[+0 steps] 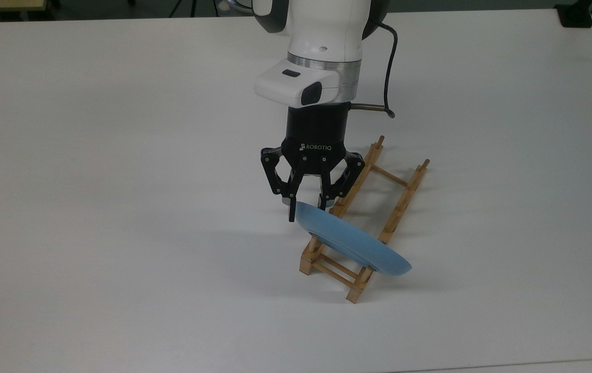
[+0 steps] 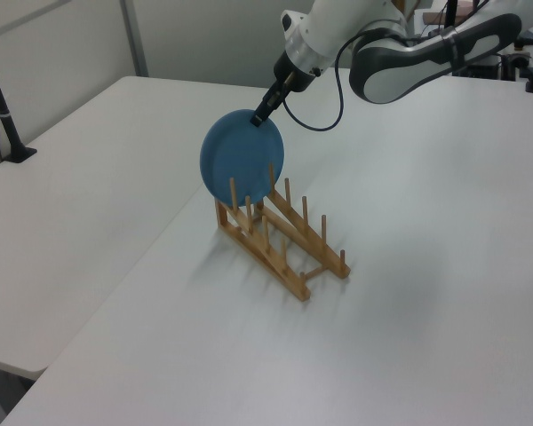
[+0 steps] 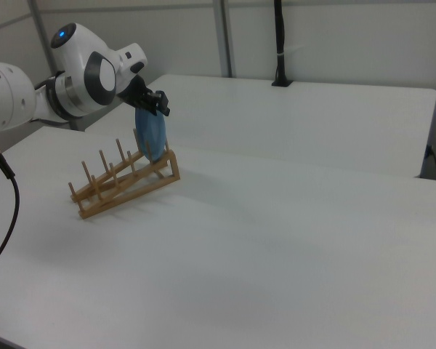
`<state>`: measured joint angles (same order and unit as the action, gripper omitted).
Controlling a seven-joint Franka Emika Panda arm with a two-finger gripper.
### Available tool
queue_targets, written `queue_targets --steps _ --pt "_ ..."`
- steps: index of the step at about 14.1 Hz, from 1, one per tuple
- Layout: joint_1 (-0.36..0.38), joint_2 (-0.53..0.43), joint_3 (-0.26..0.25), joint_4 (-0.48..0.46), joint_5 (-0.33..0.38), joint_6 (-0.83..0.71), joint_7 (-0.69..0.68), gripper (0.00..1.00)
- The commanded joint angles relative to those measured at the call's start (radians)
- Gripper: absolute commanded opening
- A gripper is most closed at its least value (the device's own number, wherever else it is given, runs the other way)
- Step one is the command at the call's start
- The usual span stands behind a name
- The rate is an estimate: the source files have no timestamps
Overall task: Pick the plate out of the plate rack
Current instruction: 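Close the gripper on the plate rim and lift it from the rack, then carry the blue plate away from the rack, tilting it flat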
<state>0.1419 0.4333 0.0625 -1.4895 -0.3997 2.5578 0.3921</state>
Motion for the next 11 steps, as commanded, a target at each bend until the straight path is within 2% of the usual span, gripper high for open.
queue_targets --steps 1,6,11 --pt "0.010 0.008 -0.010 0.017 -0.037 0.004 0.036 0.00" --pt "0.002 -0.014 -0.009 0.017 -0.039 0.002 0.034 0.00" --pt "-0.008 -0.108 -0.007 0.006 -0.019 -0.016 0.034 0.00"
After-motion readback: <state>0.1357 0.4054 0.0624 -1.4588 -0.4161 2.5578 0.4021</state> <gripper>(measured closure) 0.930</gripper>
